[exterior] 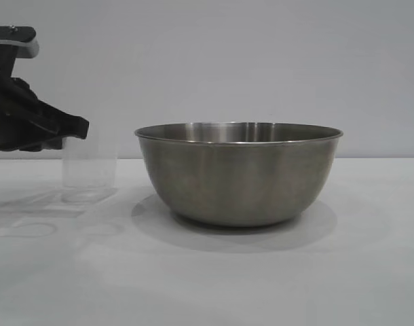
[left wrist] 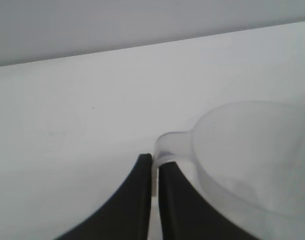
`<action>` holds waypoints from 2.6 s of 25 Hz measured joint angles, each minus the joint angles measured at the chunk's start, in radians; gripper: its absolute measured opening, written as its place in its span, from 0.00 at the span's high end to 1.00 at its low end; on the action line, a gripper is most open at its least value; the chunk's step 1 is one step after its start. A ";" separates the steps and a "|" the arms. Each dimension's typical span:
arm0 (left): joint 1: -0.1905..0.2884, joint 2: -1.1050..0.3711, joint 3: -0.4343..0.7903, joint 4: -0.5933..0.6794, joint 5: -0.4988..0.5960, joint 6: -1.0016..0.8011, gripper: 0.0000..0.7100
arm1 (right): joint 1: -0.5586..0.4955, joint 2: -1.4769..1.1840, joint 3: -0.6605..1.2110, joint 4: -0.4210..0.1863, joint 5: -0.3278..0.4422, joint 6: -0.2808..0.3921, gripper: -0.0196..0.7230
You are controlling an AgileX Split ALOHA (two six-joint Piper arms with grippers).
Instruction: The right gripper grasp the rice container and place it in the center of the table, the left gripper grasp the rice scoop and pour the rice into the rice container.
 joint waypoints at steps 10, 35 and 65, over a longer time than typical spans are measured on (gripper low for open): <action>0.000 0.010 0.000 0.007 -0.061 0.000 0.67 | 0.000 0.000 0.000 0.000 0.000 0.000 0.21; 0.000 -0.183 0.259 0.065 -0.133 0.000 0.64 | 0.000 0.000 0.000 0.000 0.000 0.000 0.21; 0.000 -1.249 0.140 0.067 1.494 0.000 0.64 | 0.000 0.000 0.000 0.000 0.000 0.000 0.21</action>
